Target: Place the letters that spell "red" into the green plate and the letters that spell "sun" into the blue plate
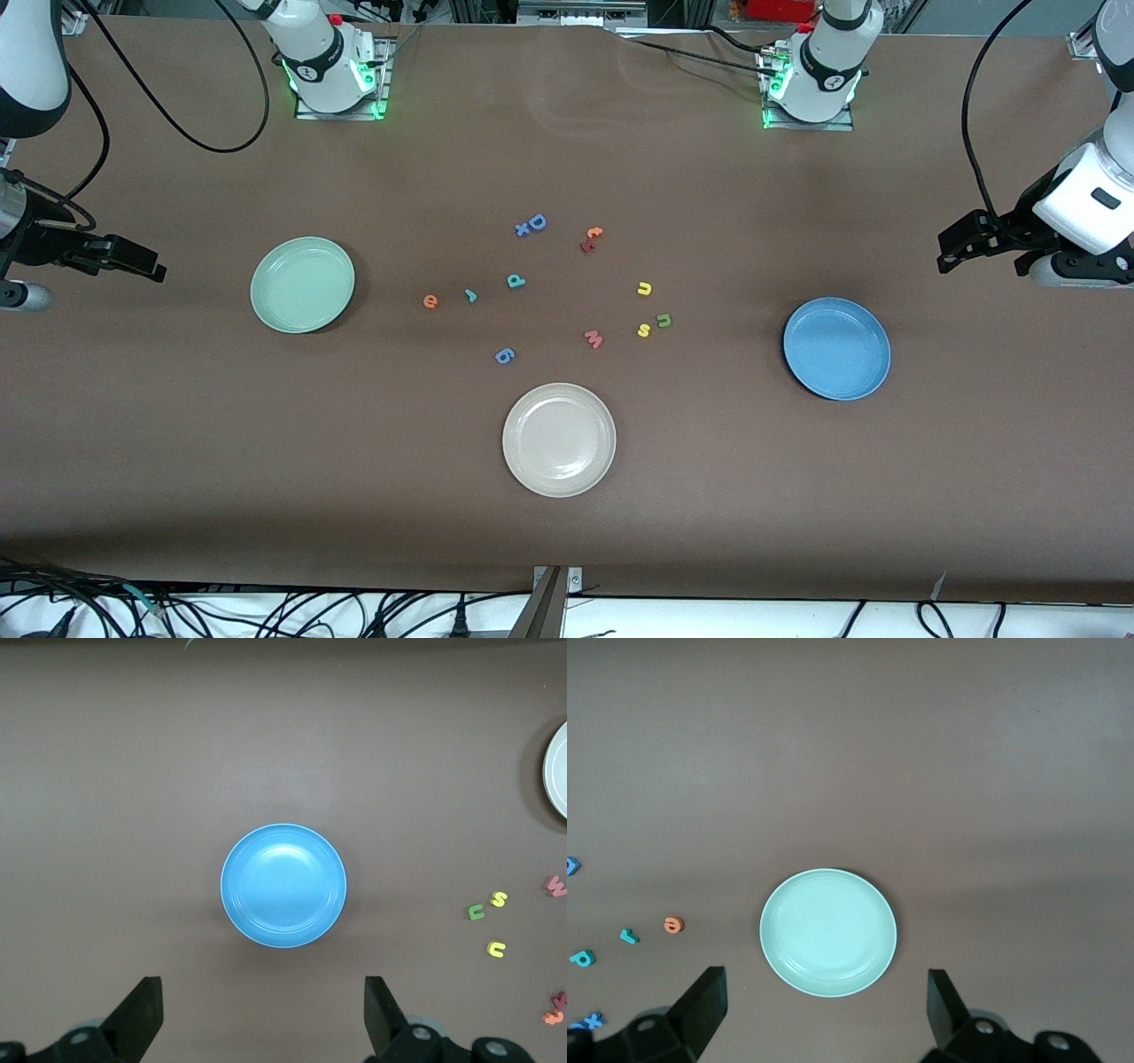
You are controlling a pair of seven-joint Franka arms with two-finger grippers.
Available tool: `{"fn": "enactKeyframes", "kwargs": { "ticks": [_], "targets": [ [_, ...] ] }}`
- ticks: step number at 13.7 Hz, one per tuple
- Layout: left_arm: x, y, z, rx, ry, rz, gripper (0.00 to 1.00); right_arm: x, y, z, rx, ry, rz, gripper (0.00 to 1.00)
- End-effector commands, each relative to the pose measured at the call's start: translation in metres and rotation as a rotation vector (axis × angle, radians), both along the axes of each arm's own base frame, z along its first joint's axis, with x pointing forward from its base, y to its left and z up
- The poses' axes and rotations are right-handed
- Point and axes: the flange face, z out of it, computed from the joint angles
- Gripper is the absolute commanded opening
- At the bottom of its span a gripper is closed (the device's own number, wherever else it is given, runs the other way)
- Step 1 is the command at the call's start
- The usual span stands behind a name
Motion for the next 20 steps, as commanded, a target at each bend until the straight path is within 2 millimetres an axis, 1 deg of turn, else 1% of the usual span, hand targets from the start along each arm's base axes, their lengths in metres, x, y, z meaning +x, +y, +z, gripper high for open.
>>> {"fn": "enactKeyframes", "kwargs": {
  "ticks": [1, 20],
  "targets": [
    [0.0031, -0.0012, 0.0054, -0.020, 0.006, -0.015, 1.00, -0.0009, 0.0008, -0.0029, -0.021, 0.010, -0.010, 1.00],
    [0.0031, -0.0003, 0.0054, -0.020, 0.006, -0.014, 1.00, -0.0018, -0.0008, -0.0041, -0.018, 0.017, 0.002, 1.00]
  ]
}}
